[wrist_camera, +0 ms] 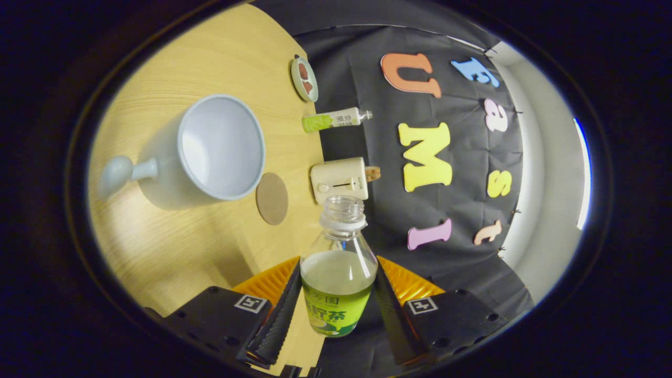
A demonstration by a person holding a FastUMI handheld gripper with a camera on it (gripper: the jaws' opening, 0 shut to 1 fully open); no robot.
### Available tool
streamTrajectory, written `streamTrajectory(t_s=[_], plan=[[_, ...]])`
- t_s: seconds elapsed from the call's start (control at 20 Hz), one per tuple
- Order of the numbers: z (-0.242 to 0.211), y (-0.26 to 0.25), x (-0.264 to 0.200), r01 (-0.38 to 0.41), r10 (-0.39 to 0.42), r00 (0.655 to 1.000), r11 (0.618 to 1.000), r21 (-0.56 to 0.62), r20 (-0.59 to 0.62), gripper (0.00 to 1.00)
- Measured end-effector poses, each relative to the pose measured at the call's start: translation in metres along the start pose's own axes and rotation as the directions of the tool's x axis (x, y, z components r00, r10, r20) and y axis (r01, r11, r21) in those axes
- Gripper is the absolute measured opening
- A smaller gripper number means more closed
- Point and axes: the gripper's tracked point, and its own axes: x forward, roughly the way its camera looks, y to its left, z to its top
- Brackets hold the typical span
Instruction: Take the bottle from table, then pour the juice into the cup, finally place the bottle on the coaster
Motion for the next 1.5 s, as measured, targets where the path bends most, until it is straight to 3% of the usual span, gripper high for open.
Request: streamTrajectory(t_s=[1.5], plan=[[0.021,-0.015,-0.018,0.048,-0.058,0.998,0.951,-0.305,-0.024,0.82]])
